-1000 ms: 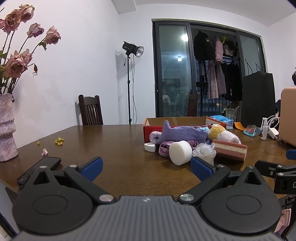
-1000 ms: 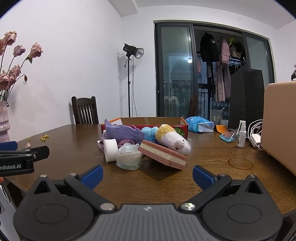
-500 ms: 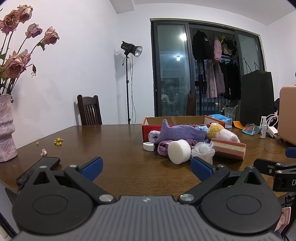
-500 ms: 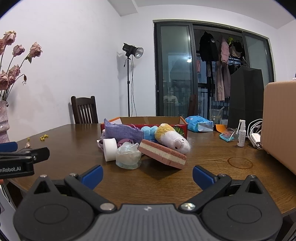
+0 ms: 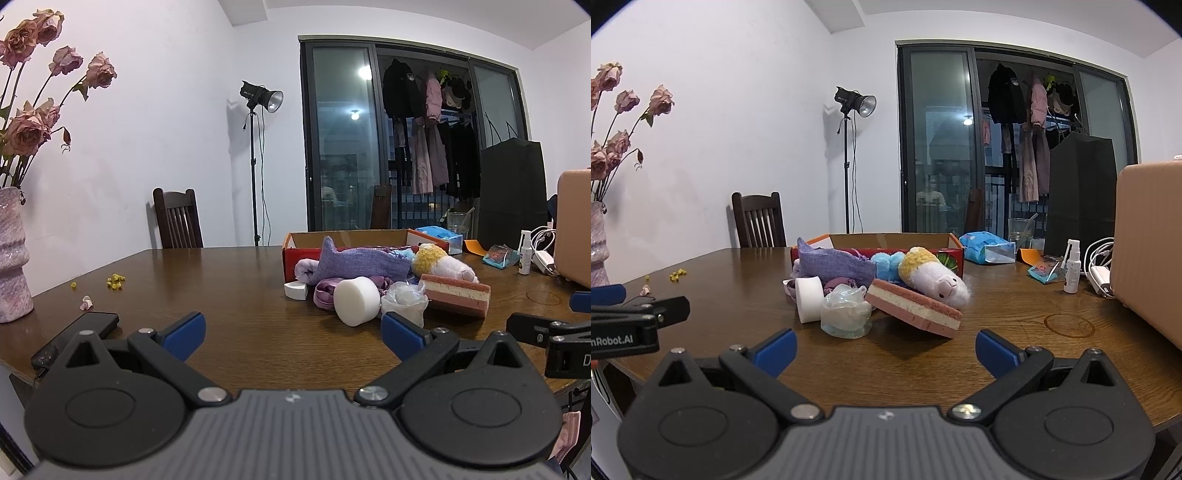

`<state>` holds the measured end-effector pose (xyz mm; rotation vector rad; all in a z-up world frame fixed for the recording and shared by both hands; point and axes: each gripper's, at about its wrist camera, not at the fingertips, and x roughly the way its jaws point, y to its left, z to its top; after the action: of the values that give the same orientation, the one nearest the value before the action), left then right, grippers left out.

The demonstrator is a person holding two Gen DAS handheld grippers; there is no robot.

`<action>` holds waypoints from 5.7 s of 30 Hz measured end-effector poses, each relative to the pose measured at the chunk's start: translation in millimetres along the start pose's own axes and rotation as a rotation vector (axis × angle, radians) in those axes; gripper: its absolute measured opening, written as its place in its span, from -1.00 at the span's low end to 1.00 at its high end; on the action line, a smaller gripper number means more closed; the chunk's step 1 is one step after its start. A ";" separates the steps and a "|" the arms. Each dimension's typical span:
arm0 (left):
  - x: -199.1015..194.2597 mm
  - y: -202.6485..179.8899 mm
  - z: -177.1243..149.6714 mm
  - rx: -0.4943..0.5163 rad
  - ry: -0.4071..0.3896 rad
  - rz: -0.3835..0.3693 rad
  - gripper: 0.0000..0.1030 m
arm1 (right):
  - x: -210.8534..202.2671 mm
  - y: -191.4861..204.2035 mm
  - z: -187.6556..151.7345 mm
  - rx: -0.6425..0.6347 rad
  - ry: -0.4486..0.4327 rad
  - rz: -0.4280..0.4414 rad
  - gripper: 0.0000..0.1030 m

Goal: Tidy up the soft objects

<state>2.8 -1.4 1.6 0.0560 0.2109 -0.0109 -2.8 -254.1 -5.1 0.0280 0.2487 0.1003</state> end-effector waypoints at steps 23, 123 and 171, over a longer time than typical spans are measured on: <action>3.7 0.5 -0.1 -0.004 0.011 -0.010 1.00 | 0.8 1.9 -0.4 0.001 0.000 0.005 1.00; 195.0 -220.5 27.1 -0.069 0.500 -0.762 0.19 | 58.5 -210.9 6.3 0.345 0.138 -0.203 -0.05; 461.3 17.0 221.6 -0.151 0.391 -0.201 0.14 | 510.7 -60.6 214.2 0.283 0.507 0.321 -0.08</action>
<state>500.5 0.7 122.2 -0.1154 0.6063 -0.1853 548.4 -265.3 75.2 0.3274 0.7636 0.3935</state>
